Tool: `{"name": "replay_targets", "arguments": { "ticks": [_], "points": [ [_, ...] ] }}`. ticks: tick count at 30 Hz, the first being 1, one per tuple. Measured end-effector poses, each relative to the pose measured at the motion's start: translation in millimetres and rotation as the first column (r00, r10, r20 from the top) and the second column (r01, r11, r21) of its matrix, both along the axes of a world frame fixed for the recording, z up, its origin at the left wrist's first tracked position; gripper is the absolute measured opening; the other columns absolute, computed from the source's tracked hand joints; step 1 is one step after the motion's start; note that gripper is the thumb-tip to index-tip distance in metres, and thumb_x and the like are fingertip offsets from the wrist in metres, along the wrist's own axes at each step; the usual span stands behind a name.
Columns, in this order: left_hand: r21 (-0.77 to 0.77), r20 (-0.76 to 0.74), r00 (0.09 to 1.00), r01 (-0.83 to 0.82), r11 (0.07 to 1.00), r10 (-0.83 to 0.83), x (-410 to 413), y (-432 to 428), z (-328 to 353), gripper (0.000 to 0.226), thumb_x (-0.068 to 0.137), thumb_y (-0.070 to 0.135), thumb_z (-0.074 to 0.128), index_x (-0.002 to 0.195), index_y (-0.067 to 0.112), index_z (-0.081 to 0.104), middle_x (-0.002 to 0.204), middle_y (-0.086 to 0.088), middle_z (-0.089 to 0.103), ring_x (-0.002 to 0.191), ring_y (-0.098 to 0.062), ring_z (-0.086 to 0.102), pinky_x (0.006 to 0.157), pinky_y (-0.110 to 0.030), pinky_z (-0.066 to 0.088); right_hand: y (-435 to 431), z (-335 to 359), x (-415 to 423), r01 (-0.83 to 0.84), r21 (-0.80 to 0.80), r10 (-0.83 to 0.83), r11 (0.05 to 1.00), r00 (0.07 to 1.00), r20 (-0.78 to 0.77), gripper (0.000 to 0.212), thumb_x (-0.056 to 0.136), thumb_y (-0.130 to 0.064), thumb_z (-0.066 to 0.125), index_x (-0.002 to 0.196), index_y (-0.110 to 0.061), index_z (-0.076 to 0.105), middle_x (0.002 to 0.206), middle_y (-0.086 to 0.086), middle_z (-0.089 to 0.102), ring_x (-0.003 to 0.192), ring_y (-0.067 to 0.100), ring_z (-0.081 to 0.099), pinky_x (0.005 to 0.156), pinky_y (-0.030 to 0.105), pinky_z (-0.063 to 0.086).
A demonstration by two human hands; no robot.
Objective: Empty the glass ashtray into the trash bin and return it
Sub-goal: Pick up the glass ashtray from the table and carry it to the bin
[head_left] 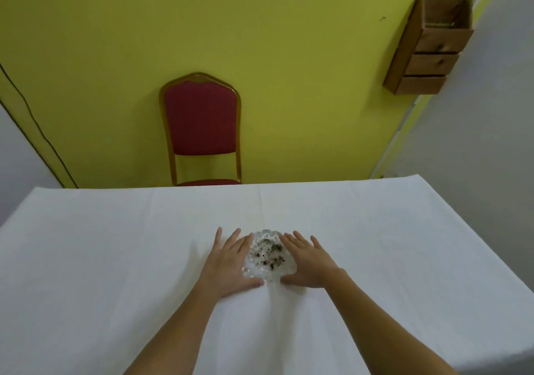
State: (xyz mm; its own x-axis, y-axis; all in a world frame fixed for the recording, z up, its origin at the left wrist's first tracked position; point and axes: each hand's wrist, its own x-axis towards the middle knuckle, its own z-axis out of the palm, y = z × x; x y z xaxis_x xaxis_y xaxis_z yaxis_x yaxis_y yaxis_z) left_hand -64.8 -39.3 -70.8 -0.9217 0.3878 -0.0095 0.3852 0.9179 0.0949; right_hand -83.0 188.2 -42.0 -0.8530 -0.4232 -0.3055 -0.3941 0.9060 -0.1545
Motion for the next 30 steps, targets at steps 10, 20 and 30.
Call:
{"name": "replay_targets", "arguments": {
  "ticks": [10,20,30],
  "points": [
    [0.132,-0.075,0.996,0.048,0.99,-0.038,-6,1,0,0.109,0.059,0.083,0.048,0.138,0.009,0.047,0.13,-0.003,0.06,0.13,-0.023,0.047,0.114,-0.048,-0.004,-2,-3,-4,0.024,-0.131,-0.034,0.991,0.996,-0.081,0.108,0.069,-0.059,0.074,0.152,-0.02,0.016,0.156,-0.003,0.03,0.149,0.025,0.013,0.121,0.048,0.003],
    [0.123,-0.16,0.974,0.181,0.976,-0.16,-25,53,30,0.11,0.047,0.079,0.052,0.136,0.014,0.05,0.11,-0.003,0.068,0.112,-0.032,0.06,0.108,-0.058,0.013,47,21,18,0.128,-0.14,-0.16,0.982,0.954,-0.252,0.108,0.07,-0.061,0.069,0.153,-0.021,0.012,0.154,-0.001,0.033,0.149,0.024,0.012,0.122,0.047,0.001],
    [0.08,-0.265,0.838,0.511,0.856,-0.476,-17,244,94,0.109,0.049,0.076,0.049,0.137,0.011,0.048,0.112,-0.006,0.067,0.112,-0.033,0.059,0.106,-0.061,0.013,219,76,102,0.394,-0.198,-0.44,0.897,0.769,-0.464,0.106,0.064,-0.061,0.072,0.15,-0.017,0.027,0.148,0.003,0.044,0.146,0.03,0.022,0.119,0.052,0.006]
  ]
}}
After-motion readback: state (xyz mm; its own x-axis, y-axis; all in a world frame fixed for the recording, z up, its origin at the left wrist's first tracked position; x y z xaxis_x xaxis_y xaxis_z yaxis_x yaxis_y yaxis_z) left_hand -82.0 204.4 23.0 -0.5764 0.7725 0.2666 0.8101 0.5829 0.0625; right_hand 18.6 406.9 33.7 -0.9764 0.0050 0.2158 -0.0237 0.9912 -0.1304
